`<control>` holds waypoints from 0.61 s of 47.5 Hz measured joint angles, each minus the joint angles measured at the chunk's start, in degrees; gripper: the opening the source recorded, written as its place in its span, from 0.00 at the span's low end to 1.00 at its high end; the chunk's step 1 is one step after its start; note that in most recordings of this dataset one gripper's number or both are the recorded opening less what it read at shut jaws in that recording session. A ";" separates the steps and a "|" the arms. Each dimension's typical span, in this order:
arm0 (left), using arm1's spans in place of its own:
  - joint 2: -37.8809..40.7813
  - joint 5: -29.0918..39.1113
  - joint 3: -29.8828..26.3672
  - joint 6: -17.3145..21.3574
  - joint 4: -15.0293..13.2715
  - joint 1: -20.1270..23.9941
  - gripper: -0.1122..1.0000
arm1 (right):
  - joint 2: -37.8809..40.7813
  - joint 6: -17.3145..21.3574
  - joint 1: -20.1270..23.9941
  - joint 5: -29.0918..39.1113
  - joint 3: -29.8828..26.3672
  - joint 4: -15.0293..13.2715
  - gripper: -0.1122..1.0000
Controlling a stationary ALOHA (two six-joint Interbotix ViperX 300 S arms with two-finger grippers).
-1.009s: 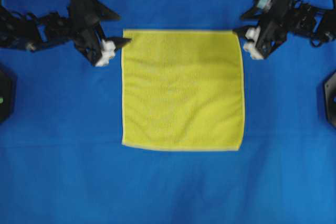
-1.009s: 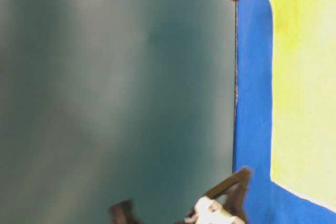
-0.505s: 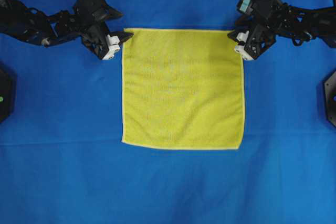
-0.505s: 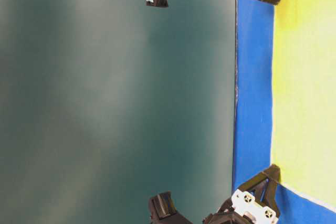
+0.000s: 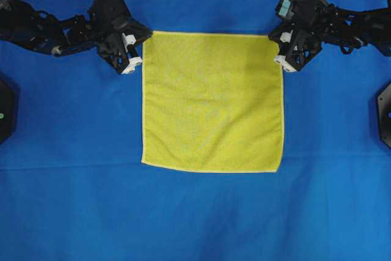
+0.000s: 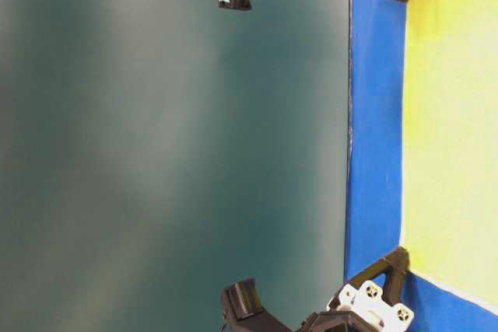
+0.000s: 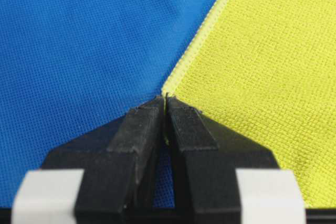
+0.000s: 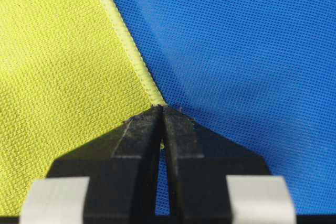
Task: Fold the yellow towel.
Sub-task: 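Move both grippers to the towel's two far corners and pinch them, then pull the far corners toward the near edge, folding the towel in half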
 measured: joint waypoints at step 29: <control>-9.76 9.23 -2.20 4.57 0.09 -0.44 0.12 | -9.76 0.62 0.09 4.22 0.09 0.00 0.11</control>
